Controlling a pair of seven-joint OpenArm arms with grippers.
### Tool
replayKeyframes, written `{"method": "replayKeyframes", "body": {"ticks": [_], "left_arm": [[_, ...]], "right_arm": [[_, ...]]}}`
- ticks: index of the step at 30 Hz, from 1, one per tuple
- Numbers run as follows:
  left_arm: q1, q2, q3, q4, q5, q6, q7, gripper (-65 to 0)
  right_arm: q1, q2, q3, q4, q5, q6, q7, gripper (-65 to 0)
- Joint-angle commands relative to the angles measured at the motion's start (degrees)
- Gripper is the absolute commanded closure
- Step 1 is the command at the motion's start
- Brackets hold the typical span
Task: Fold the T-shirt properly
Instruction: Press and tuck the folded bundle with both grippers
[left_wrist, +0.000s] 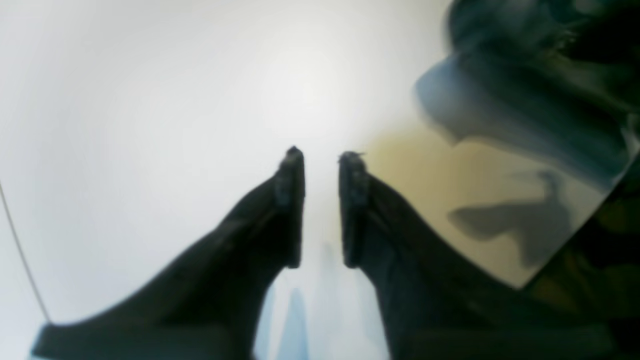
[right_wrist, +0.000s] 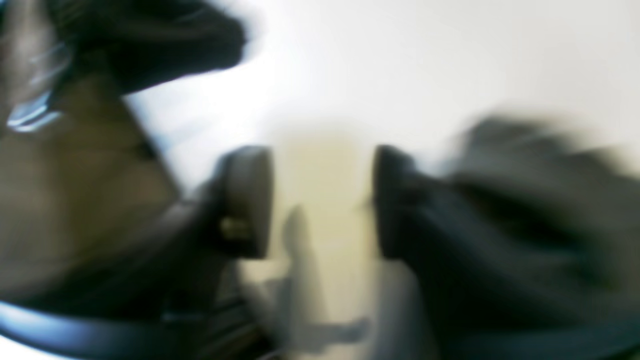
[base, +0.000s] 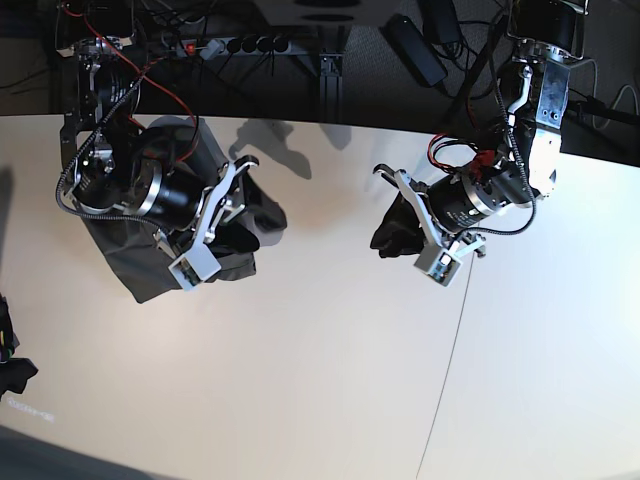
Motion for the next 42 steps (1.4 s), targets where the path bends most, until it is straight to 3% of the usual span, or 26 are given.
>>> {"method": "replayKeyframes", "body": {"ticks": [1,2,6,10,15,17,21,34,42], "left_arm": [[-0.5,-0.17,-0.2,2.93,-1.46,0.09,-1.44,-10.1],[-0.17,-0.17,0.17,4.66,-2.75,-0.55,-1.42,-8.7],[1.18,-0.15,8.31,9.35,-5.81,-4.33,-1.97,-1.7],[1.18,0.83,23.41,9.31,2.64,-4.33,-5.31,-1.3],[1.14,5.64,36.48,6.38,11.32,-4.31,-5.75,-1.3],[0.02,7.19,37.62,4.15,14.1,-4.15,-6.05,-1.3],[-1.84,10.12,37.62,-1.01,14.01,-2.54,-7.02,-1.3],[-5.53,18.21,37.62,-13.94,14.97,-2.58,-9.05,-1.3],[-9.4,20.0,37.73,-21.38,14.97,-2.58,-12.22,-1.3]], "right_arm": [[2.73,0.33,1.27,0.9,-2.03,3.67,3.13,-7.1],[4.31,0.33,1.88,0.72,-5.27,3.67,4.09,0.0],[11.78,0.33,4.28,-4.87,-12.98,3.56,6.69,0.0],[21.2,0.35,5.18,-18.05,-13.22,3.41,9.16,0.0],[31.87,0.31,5.09,-33.9,-14.51,3.41,9.81,0.0],[35.15,0.33,4.68,-39.23,-15.8,3.41,9.81,0.0],[38.51,0.48,4.57,-47.32,-18.91,3.39,9.79,0.0],[39.08,-0.35,4.52,-59.98,-19.19,3.26,10.23,0.0],[39.06,-2.49,4.52,-62.4,-18.73,3.23,9.14,0.0]]}}
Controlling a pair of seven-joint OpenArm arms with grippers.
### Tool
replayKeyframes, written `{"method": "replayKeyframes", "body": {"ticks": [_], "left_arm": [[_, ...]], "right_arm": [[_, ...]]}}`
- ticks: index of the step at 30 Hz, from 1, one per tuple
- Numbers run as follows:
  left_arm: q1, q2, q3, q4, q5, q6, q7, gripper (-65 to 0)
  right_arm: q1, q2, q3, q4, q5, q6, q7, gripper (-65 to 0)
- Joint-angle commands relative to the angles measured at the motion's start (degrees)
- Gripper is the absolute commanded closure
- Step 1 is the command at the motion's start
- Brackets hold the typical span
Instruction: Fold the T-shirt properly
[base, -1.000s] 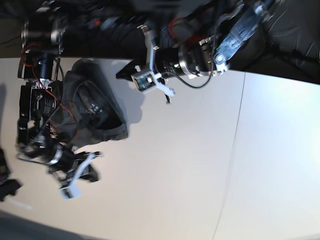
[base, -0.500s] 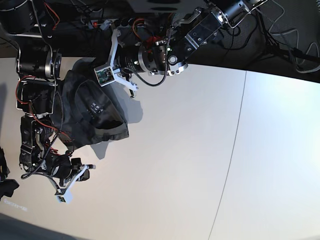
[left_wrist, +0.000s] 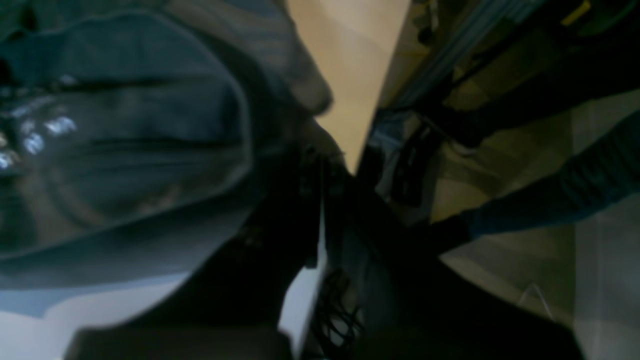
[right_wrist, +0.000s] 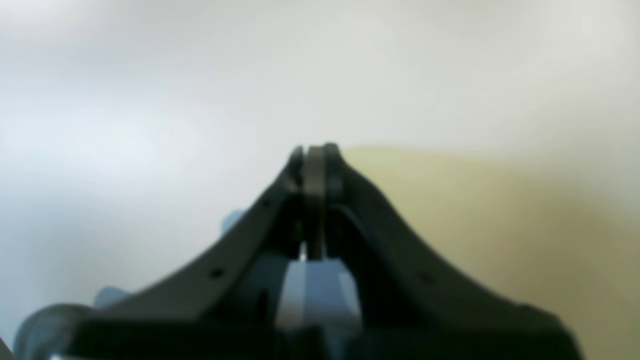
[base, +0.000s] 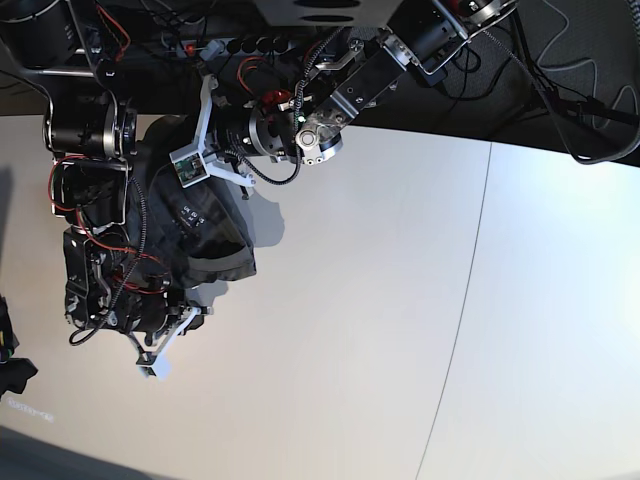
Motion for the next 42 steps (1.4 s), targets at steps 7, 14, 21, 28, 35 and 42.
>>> {"method": "replayKeyframes", "body": {"ticks": [7,14,21,28,35,42], "left_arm": [[-3.56,0.9,0.02,-3.63,1.6,0.04,-3.5,-1.3],[-5.31,-1.44,-0.94,-4.07,8.26,0.09,-3.56,-1.3],[-13.7,-9.31,-0.94,-5.88,8.28,2.86,-5.92,-1.3],[-22.12,-11.43,-0.94,-15.76,8.26,3.56,-9.79,-1.3],[-25.97,-11.41,-0.94,-19.06,8.24,4.33,-12.09,-1.3],[-27.96,-10.8,-0.94,-19.02,8.22,5.05,-12.28,-1.3]], "right_arm": [[1.31,0.61,0.15,0.7,0.68,3.39,-1.2,0.0],[0.22,4.31,0.15,0.72,6.84,3.74,-8.31,0.0],[-2.86,12.28,0.15,0.83,20.5,3.85,-17.14,0.0],[-13.16,14.88,0.15,1.86,33.4,4.07,-19.15,0.0],[-22.99,10.43,0.76,10.64,35.43,4.46,-19.04,0.0],[-28.5,5.03,1.07,21.29,34.32,4.44,-19.02,0.0]]}}
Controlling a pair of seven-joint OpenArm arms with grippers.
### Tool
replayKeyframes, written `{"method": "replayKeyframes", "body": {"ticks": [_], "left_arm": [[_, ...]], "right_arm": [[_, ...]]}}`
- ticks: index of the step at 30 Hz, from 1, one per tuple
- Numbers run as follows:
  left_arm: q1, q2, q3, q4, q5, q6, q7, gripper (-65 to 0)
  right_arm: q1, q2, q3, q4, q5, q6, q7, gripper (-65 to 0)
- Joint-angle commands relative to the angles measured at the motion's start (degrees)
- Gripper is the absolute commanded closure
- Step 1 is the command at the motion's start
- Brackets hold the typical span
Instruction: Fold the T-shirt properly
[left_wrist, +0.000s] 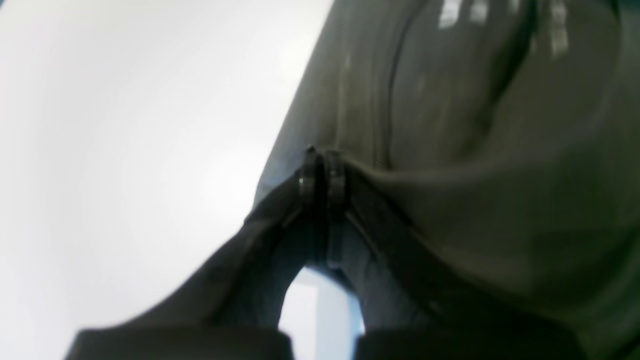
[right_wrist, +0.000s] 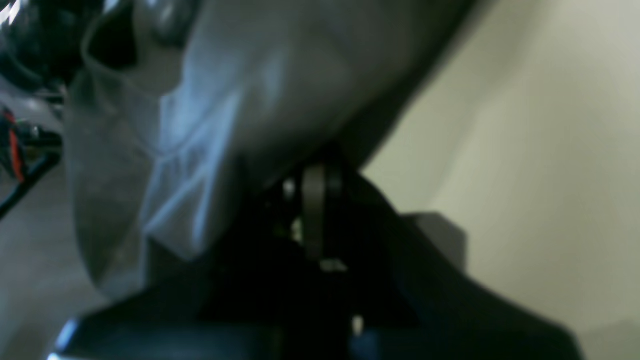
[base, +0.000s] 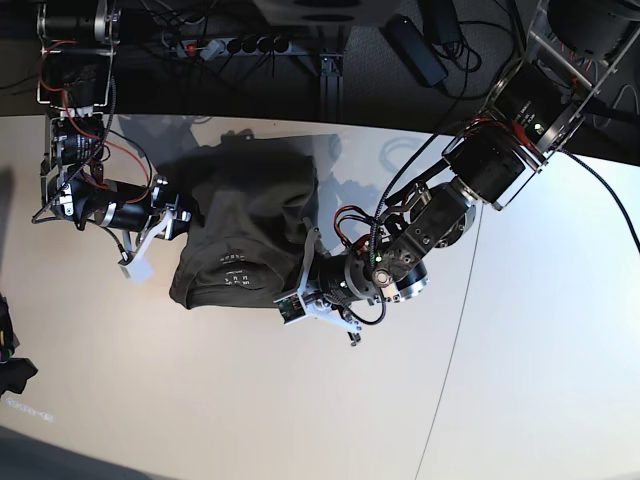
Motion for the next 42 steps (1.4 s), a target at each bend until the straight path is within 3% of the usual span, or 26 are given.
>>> {"method": "replayKeyframes", "body": {"ticks": [1,4,10,14,18,22,24,31,35,39,42], "left_arm": [[-2.34,0.33,-0.39,0.9,-0.37,1.84,-0.37,-1.3],[-2.84,0.13,-1.18,2.25,-0.35,4.83,2.8,-1.3],[-2.78,-2.12,-7.41,9.09,-1.49,5.09,6.32,-1.3],[-2.27,-4.76,-11.56,15.39,-5.46,5.09,11.06,-1.3],[1.73,-10.1,-16.44,24.3,-7.87,5.09,14.1,-1.3],[9.9,-17.33,-21.7,34.77,-10.19,5.14,15.45,-1.3],[14.71,-20.55,-25.05,40.15,-10.34,7.1,15.87,-1.3],[34.75,-27.93,-36.57,57.72,-12.61,8.09,19.63,-1.3],[45.38,-29.51,-42.71,63.98,-13.07,8.09,21.46,-1.3],[54.62,-30.32,-49.31,68.08,-18.62,7.78,25.53,-1.3],[60.85,-30.29,-53.86,68.85,-22.16,3.5,28.7,-1.3]], "right_arm": [[-0.76,-0.13,-0.26,1.25,-2.67,4.31,-2.45,0.0],[-1.44,0.2,0.22,4.59,-3.89,4.28,-2.45,0.0],[-1.42,1.18,4.57,8.61,-5.79,4.31,-2.49,0.0],[-1.44,4.66,6.62,8.63,-5.86,4.28,-2.99,0.0],[-2.8,9.44,8.44,8.83,-5.27,4.31,-4.42,0.0],[-7.65,13.29,11.98,10.86,-2.64,4.33,-4.33,0.0],[-10.49,14.45,14.14,12.59,-2.64,4.33,-4.39,0.0],[-24.83,17.03,21.24,21.27,-1.49,4.33,-4.55,0.0],[-33.81,17.05,26.18,27.12,-1.09,4.31,-4.57,0.0],[-42.42,17.0,30.64,30.84,-0.9,4.31,-4.61,0.0],[-47.98,16.98,33.24,31.74,-0.9,4.31,-4.61,0.0]]}}
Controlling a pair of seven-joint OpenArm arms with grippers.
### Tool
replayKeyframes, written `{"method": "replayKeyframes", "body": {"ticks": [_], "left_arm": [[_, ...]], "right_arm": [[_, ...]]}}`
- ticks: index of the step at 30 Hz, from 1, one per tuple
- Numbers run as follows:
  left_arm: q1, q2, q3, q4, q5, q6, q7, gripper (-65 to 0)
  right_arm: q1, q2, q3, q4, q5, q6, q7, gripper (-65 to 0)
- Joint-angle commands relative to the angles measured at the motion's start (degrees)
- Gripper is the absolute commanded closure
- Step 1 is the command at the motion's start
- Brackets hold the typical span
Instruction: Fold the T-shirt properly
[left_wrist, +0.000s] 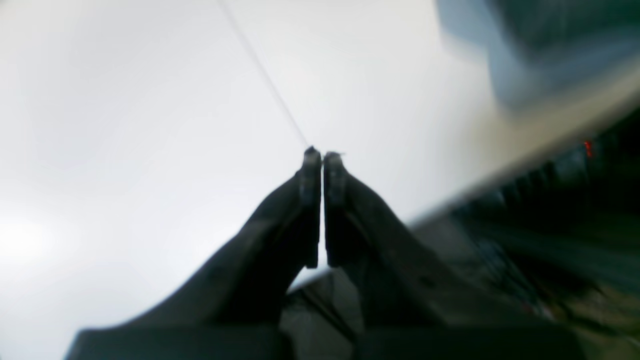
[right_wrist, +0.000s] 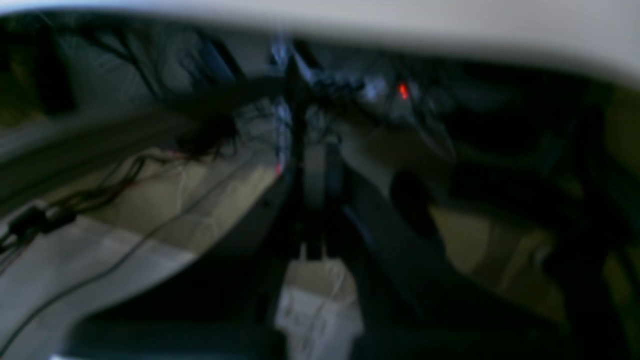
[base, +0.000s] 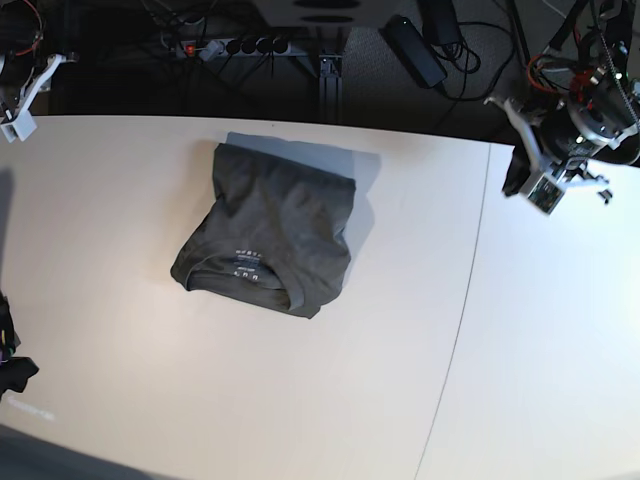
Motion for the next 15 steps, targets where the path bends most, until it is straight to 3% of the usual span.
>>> {"method": "replayKeyframes", "body": {"ticks": [1,5,9,15], "left_arm": [[1.88,-0.79,-1.55,1.25,-1.05,-2.45,-0.61,-1.3],[10.23,-0.79,-5.95,1.07,-1.38,-3.23,0.63,-1.3],[18.03,-0.79,-6.91,-1.81,-0.63,-5.68,6.78,-1.3],[23.8,-0.76,-5.84,-19.47,-0.52,-7.48,4.9,-1.3]], "right_arm": [[-1.86,1.14,1.4,0.7,0.68,4.24,0.35,0.0],[-8.0,1.09,2.08,0.48,0.63,4.24,0.33,0.0],[-13.42,-0.42,2.08,-0.28,0.61,4.22,0.28,0.0],[-17.35,-4.68,2.05,-8.0,-2.99,3.8,-0.66,0.0]]}}
